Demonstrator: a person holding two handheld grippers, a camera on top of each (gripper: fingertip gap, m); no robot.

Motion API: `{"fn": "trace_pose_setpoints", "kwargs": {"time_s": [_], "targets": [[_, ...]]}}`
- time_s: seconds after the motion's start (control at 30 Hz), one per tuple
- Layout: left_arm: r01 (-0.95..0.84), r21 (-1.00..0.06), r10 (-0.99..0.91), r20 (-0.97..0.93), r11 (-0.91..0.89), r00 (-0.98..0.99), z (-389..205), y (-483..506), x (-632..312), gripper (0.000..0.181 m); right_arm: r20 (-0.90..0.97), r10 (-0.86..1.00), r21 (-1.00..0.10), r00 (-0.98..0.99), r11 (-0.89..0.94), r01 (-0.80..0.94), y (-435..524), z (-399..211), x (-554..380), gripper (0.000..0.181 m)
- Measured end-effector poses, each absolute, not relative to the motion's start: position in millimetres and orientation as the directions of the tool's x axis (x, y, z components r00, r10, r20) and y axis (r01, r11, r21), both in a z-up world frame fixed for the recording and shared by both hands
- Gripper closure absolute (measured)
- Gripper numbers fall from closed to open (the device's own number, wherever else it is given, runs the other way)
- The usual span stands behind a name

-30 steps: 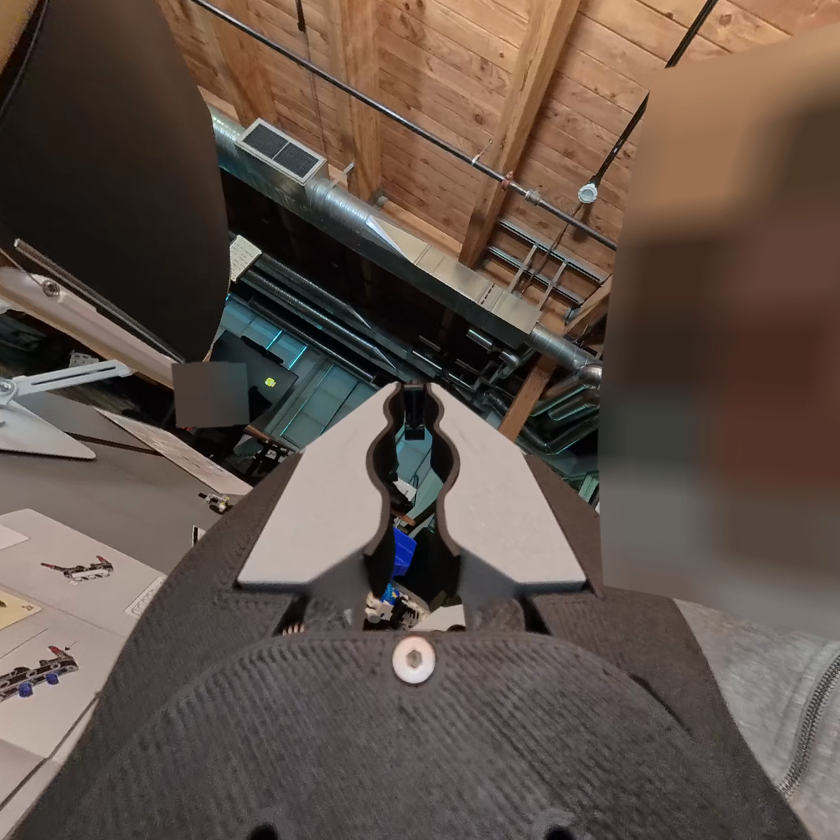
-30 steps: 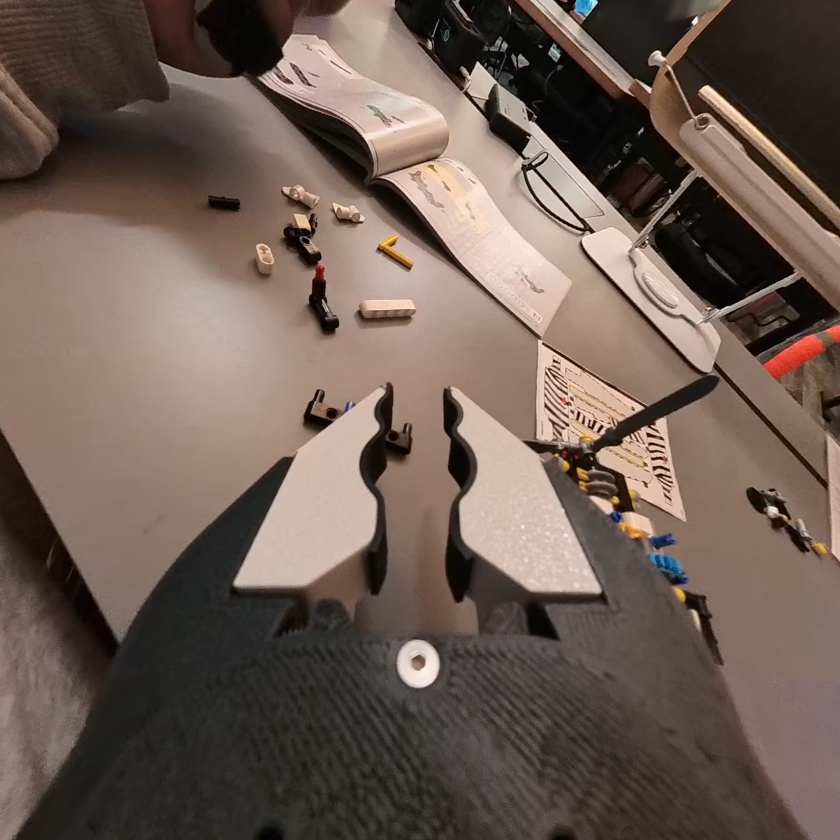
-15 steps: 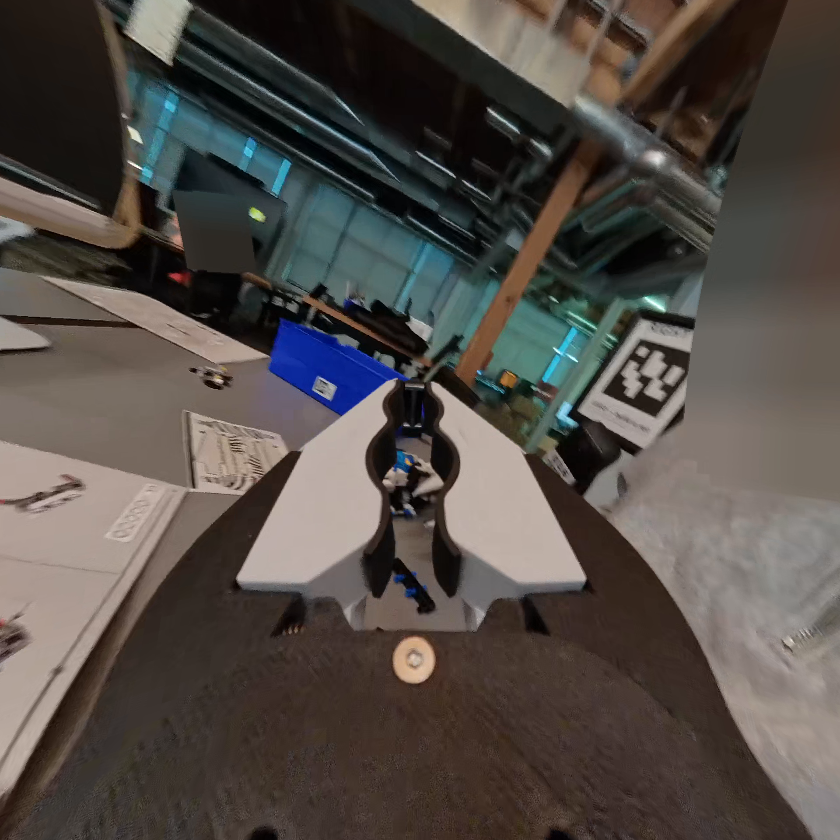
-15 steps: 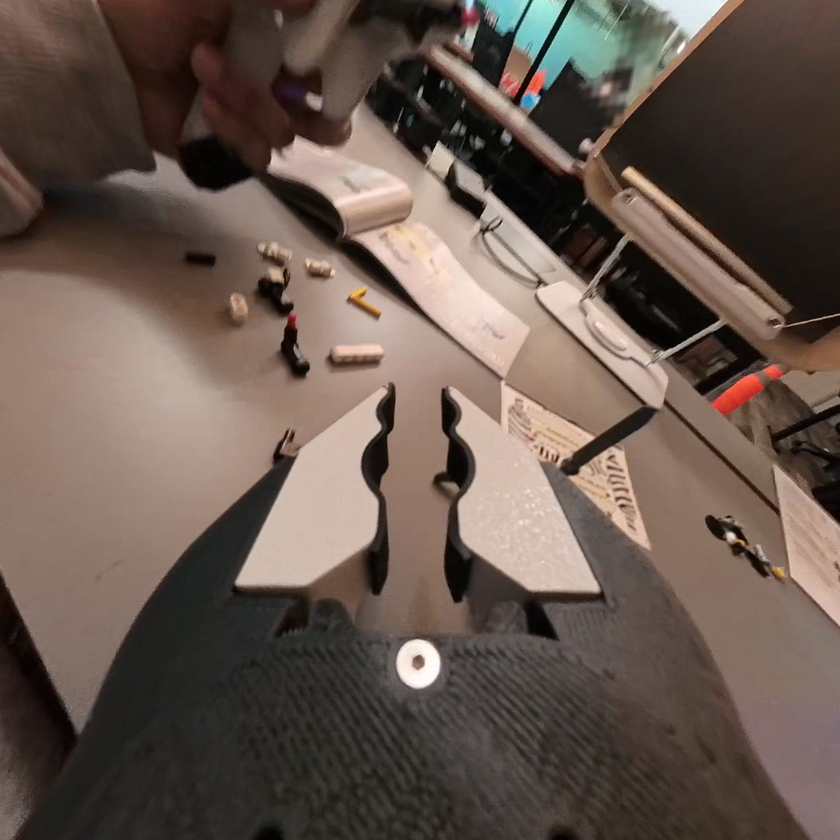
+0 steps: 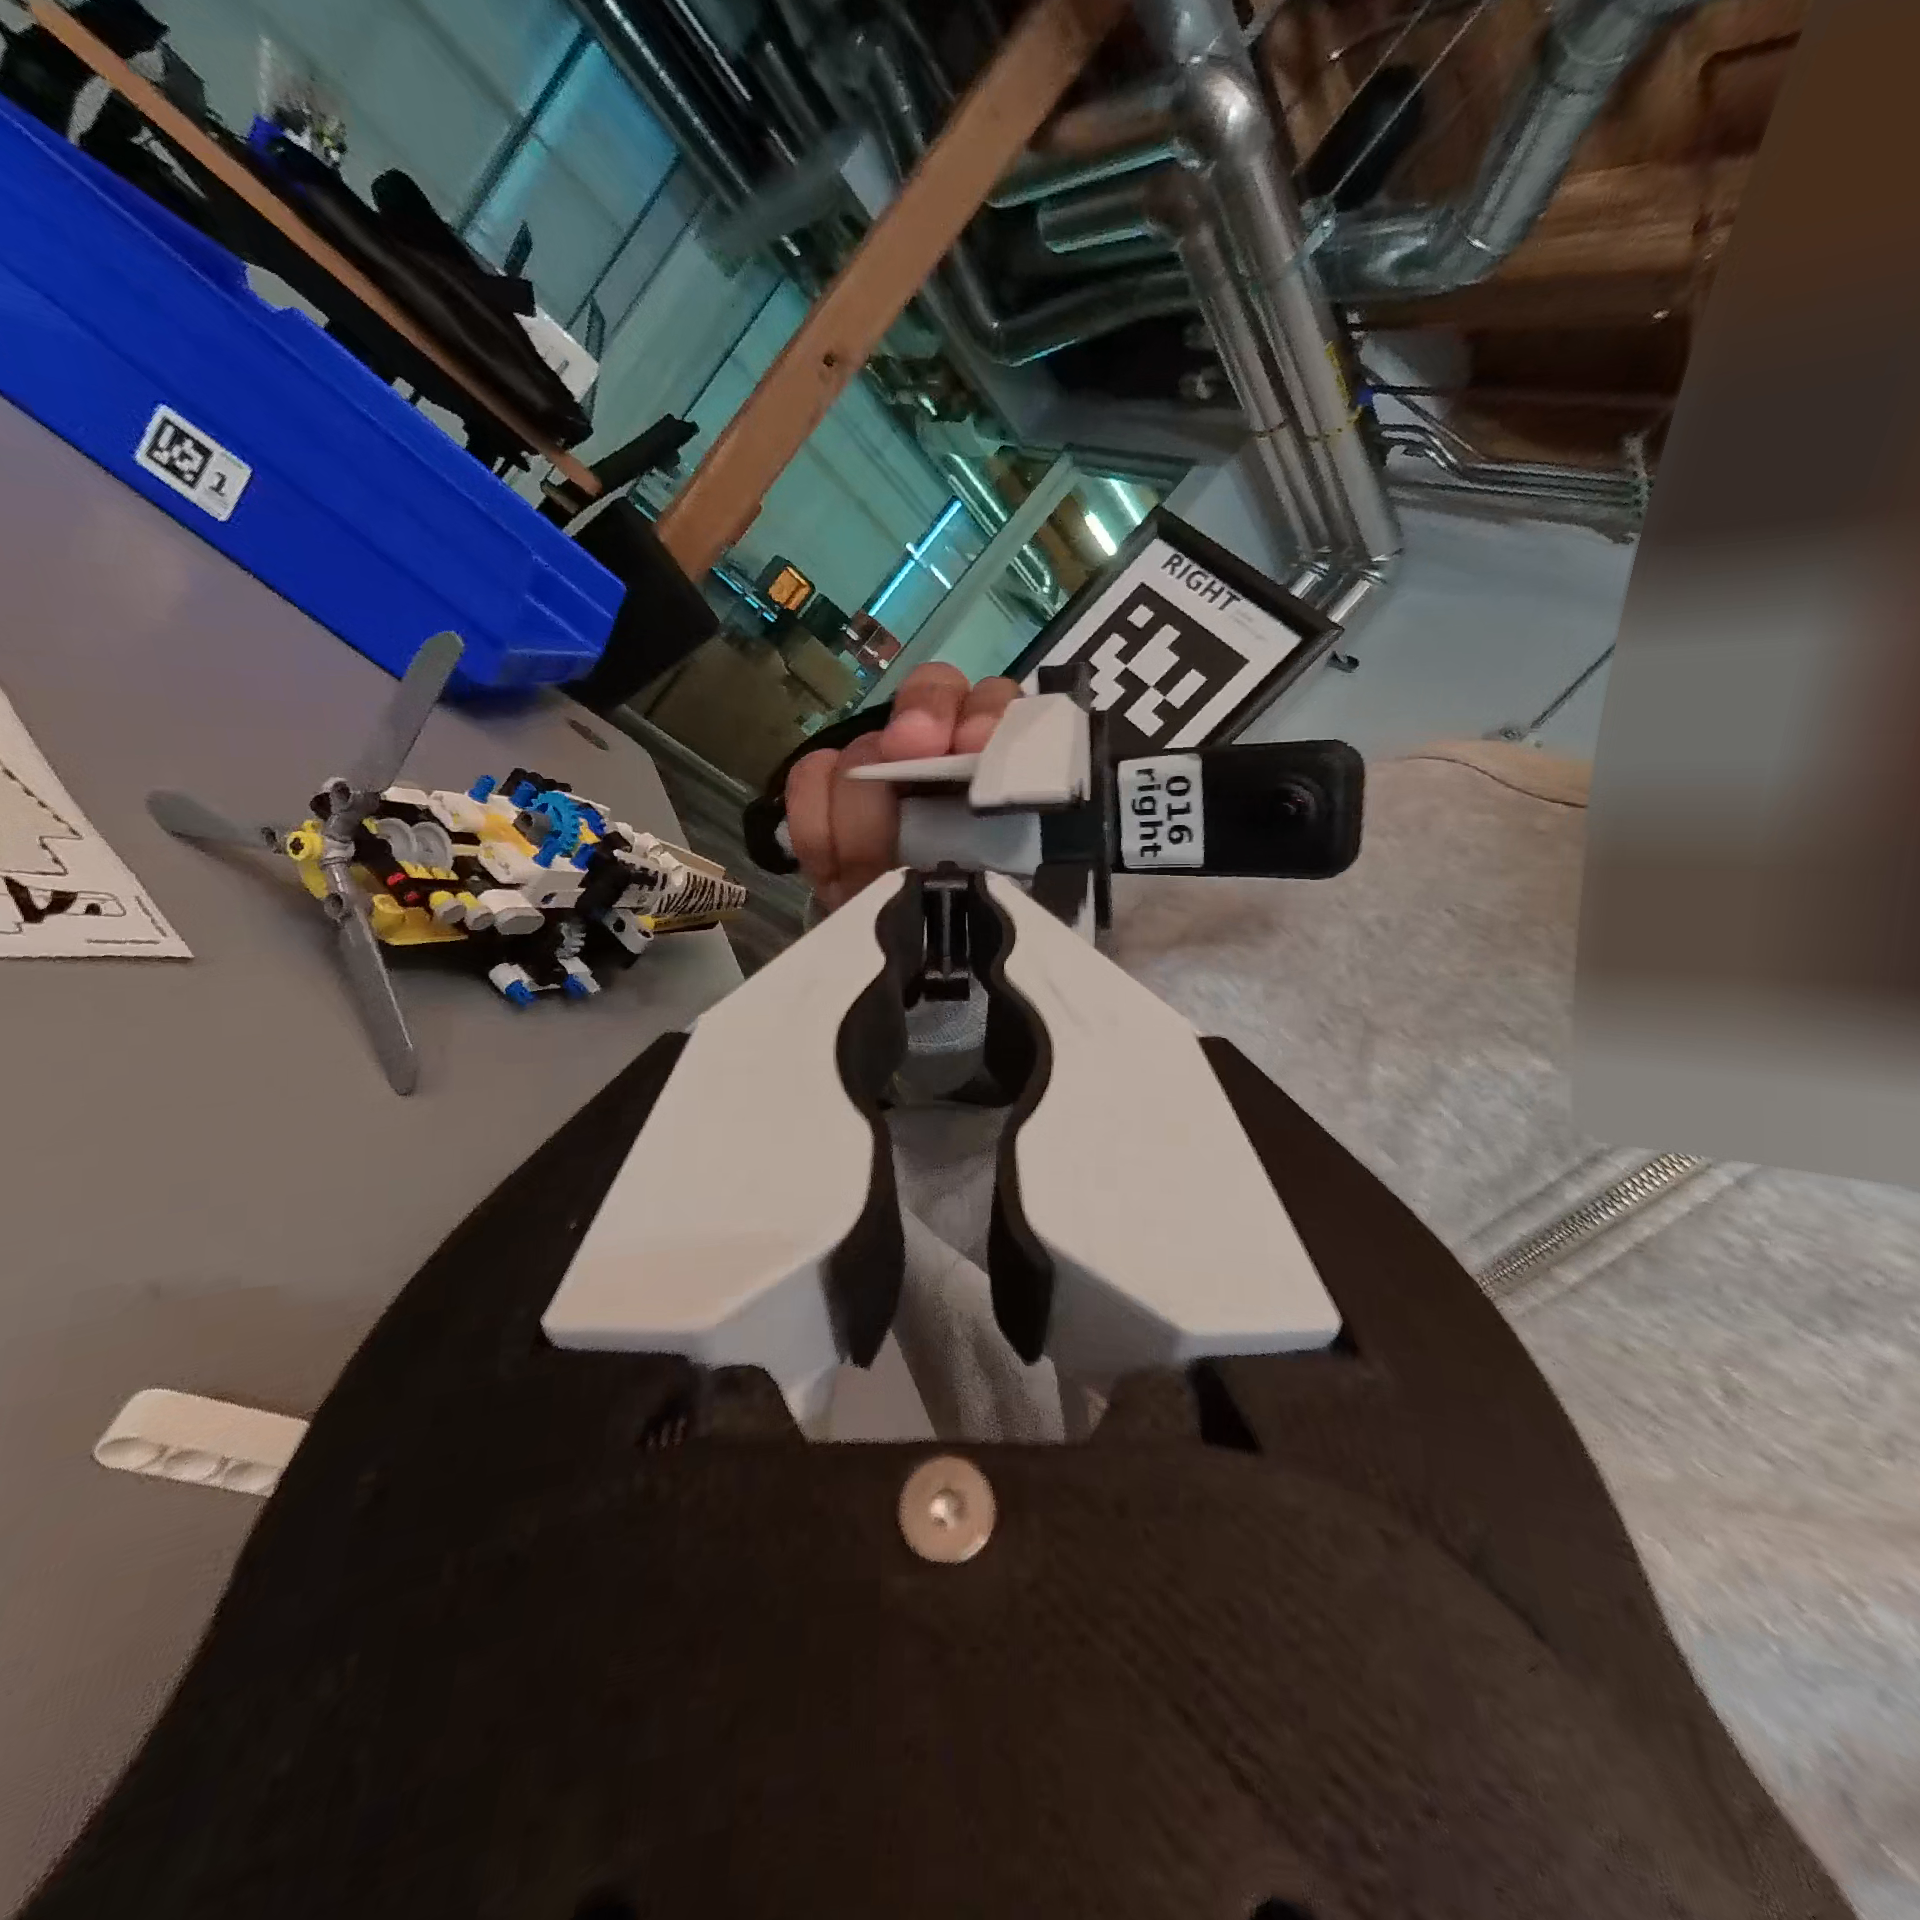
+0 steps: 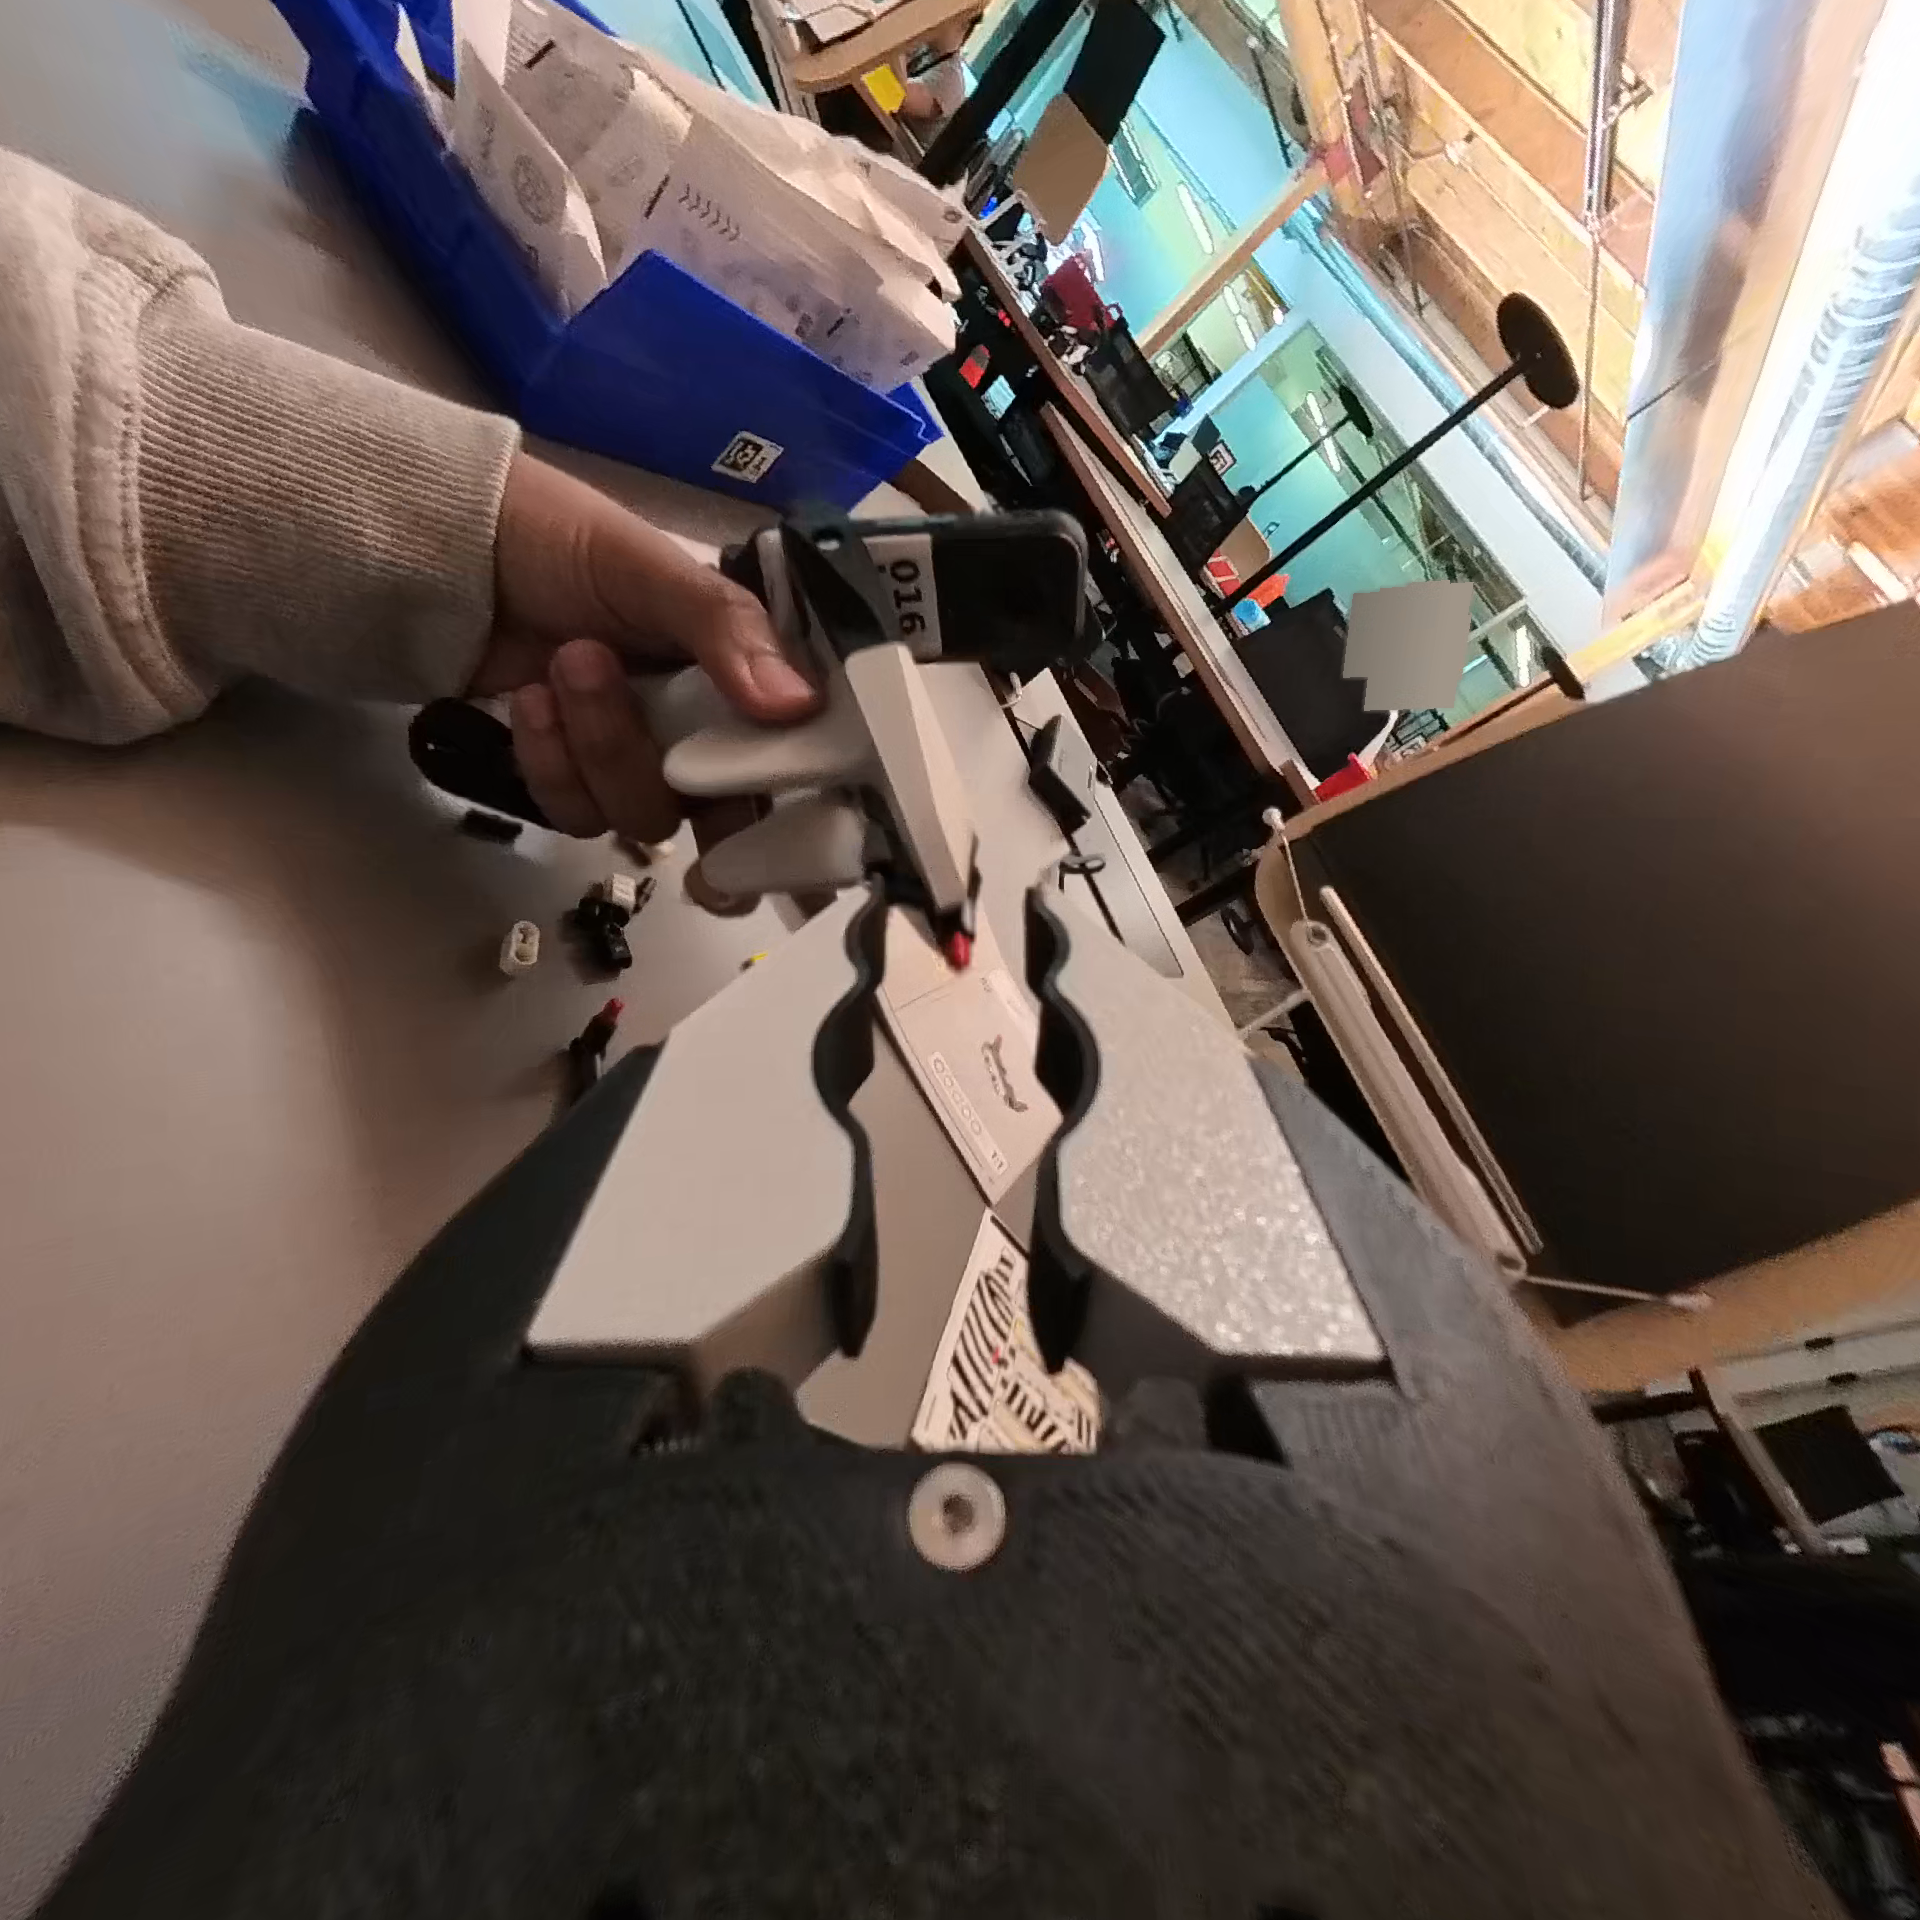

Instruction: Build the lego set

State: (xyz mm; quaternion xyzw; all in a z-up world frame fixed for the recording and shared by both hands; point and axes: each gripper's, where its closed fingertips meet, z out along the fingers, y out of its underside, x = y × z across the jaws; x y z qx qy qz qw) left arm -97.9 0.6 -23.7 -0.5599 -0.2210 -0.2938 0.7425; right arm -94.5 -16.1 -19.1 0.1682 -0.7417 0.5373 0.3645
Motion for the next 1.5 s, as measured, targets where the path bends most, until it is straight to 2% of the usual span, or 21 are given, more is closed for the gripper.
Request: {"fn": "trace_pose_setpoints", "kwargs": {"time_s": [0.07, 0.3, 0.4, 0.6, 0.7, 0.8, 0.9, 1.0, 1.17, 1.3, 1.37, 1.5], "targets": [[0.692, -0.695, -0.216, 0.658, 0.194, 0.722, -21.3, 2.3, -95.0, 0.175, 0.730, 0.120, -0.662, -0.672, 0.364, -0.655, -19.9, -19.0, -92.7, 0.174], [0.682, -0.701, -0.224, 0.644, 0.208, 0.731, -17.5, -0.8, -94.0, 0.176, 0.731, 0.119, -0.659, -0.672, 0.378, -0.650, -22.5, -16.7, -91.6, 0.174], [0.681, -0.697, -0.256, 0.633, 0.224, 0.731, -12.6, -4.3, -91.5, 0.176, 0.753, 0.119, -0.633, -0.647, 0.399, -0.663, -19.7, -17.5, -94.2, 0.168], [0.699, -0.682, -0.270, 0.647, 0.213, 0.713, -14.9, -3.1, -90.5, 0.174, 0.736, 0.117, -0.649, -0.667, 0.404, -0.645, -16.1, -18.4, -94.6, 0.176], [0.670, -0.710, -0.185, 0.644, 0.217, 0.742, -20.7, -0.6, -96.3, 0.140, 0.707, 0.165, -0.683, -0.687, 0.408, -0.606, -11.2, -15.7, -102.0, 0.177], [0.602, -0.763, -0.088, 0.600, 0.235, 0.795, -21.4, -1.0, -103.9, 0.130, 0.635, 0.221, -0.748, -0.740, 0.415, -0.518, -3.4, -13.4, -113.1, 0.176], [0.459, -0.853, 0.077, 0.490, 0.250, 0.868, -21.5, -2.9, -114.5, 0.132, 0.515, 0.261, -0.818, -0.817, 0.433, -0.378, 4.3, -18.0, -124.7, 0.177], [0.368, -0.896, 0.138, 0.410, 0.249, 0.902, -18.9, -4.2, -114.1, 0.148, 0.345, 0.278, -0.880, -0.896, 0.427, -0.207, 9.0, -24.2, -129.8, 0.177], [0.501, -0.837, 0.021, 0.517, 0.222, 0.855, -25.1, -0.9, -109.1, 0.146, 0.106, 0.266, -0.920, -0.958, 0.392, 0.007, 8.1, -30.4, -128.5, 0.177], [0.496, -0.854, 0.050, 0.508, 0.158, 0.860, -35.8, 6.2, -108.0, 0.154, 0.077, 0.258, -0.911, -0.963, 0.412, 0.037, 5.0, -35.2, -127.7, 0.177], [0.501, -0.854, 0.063, 0.512, 0.138, 0.856, -40.3, 7.0, -109.4, 0.174, 0.093, 0.244, -0.901, -0.965, 0.433, 0.022, 2.4, -37.4, -125.5, 0.177], [0.529, -0.837, 0.033, 0.538, 0.140, 0.842, -40.0, 4.7, -107.5, 0.175, 0.154, 0.230, -0.890, -0.961, 0.454, -0.034, -1.0, -37.4, -124.2, 0.176]]}}
